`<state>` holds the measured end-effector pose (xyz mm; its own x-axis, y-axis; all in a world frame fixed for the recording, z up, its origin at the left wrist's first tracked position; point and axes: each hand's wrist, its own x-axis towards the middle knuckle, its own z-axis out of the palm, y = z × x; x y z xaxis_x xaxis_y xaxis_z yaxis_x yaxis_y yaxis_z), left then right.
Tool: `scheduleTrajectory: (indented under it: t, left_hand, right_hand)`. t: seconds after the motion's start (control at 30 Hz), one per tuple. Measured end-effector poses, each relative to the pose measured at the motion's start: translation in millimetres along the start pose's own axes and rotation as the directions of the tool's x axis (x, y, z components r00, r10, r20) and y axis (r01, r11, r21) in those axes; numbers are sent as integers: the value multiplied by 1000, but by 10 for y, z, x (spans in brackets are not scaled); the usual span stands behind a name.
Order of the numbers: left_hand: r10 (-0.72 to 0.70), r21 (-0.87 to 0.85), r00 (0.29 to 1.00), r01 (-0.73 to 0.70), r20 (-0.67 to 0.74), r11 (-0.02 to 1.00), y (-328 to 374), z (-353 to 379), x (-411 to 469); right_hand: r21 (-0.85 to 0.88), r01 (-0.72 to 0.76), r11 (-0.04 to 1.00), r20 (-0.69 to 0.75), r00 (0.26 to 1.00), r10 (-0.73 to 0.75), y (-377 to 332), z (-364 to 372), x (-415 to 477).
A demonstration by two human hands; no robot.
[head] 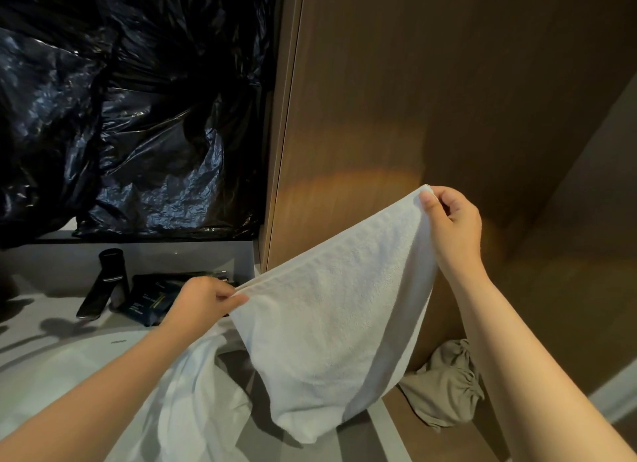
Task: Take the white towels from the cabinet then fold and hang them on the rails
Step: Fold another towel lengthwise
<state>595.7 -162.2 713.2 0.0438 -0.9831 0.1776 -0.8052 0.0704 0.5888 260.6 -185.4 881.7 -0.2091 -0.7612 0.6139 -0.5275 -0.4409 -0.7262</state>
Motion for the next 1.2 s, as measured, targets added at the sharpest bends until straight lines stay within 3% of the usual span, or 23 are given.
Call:
scheduleTrajectory:
  t: [0.1,0.23,0.5,0.63,0.83,1.2]
  left_hand:
    - [-99,-196,989,75,-113,978,55,18,-23]
    - [-158,-207,977,126,-145,970,58,85,-2]
    - [-4,-93,1000,3,-10,996,72,271,-149]
    - [27,-117,999,-24,25,993,117,410,-169]
    - [-36,-194,999,33,-14,980,217,638,-130]
    - [17,-260,998,-34,-67,965,485,880,-72]
  right_hand:
    - [5,-12,1000,-10,1000,12,10,2,-12]
    - [18,-9,1000,-29,1000,9,-19,38,-48]
    - [-4,11,1000,-3,1000,-11,-81,23,-50]
    - [-2,55,998,19,998,-55,-188,7,-45]
    - [-15,116,993,44,992,-115,-373,-7,-8]
    - [-51,235,971,60,971,-232,-526,-8,129]
